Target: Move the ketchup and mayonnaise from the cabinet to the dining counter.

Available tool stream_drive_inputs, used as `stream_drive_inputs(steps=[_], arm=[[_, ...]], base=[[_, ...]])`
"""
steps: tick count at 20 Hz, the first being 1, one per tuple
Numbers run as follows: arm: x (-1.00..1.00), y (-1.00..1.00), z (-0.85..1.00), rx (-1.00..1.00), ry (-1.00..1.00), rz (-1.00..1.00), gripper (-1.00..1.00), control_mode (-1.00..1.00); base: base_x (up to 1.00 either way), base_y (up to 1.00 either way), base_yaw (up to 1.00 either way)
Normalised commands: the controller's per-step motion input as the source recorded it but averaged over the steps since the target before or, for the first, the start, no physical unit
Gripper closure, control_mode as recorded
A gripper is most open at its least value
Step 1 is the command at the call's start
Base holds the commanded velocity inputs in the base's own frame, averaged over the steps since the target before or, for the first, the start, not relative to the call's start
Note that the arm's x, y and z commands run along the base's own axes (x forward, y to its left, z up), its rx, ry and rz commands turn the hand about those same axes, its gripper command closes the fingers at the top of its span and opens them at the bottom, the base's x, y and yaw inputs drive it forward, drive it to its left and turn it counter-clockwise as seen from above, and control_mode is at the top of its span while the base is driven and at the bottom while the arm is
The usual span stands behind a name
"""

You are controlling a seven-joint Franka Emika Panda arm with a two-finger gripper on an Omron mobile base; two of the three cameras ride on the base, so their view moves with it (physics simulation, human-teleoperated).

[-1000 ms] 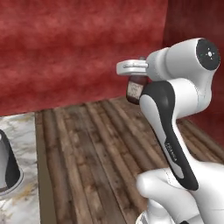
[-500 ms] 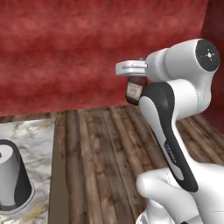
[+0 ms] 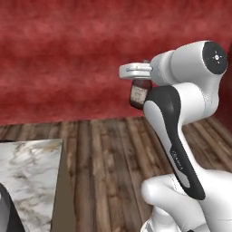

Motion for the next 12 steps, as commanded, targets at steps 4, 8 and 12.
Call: stream_drive_inputs(steps=[4, 8, 12], arm=[[0.00, 0.00, 0.00, 0.00, 0.00, 0.00, 1.00, 1.00], [0.00, 0.00, 0.00, 0.00, 0.00, 0.00, 1.00, 1.00], [0.00, 0.00, 0.00, 0.00, 0.00, 0.00, 1.00, 1.00]], base=[[0.72, -0.33, 0.16], [0.70, -0.30, 0.23], [0.69, -0.26, 0.31]])
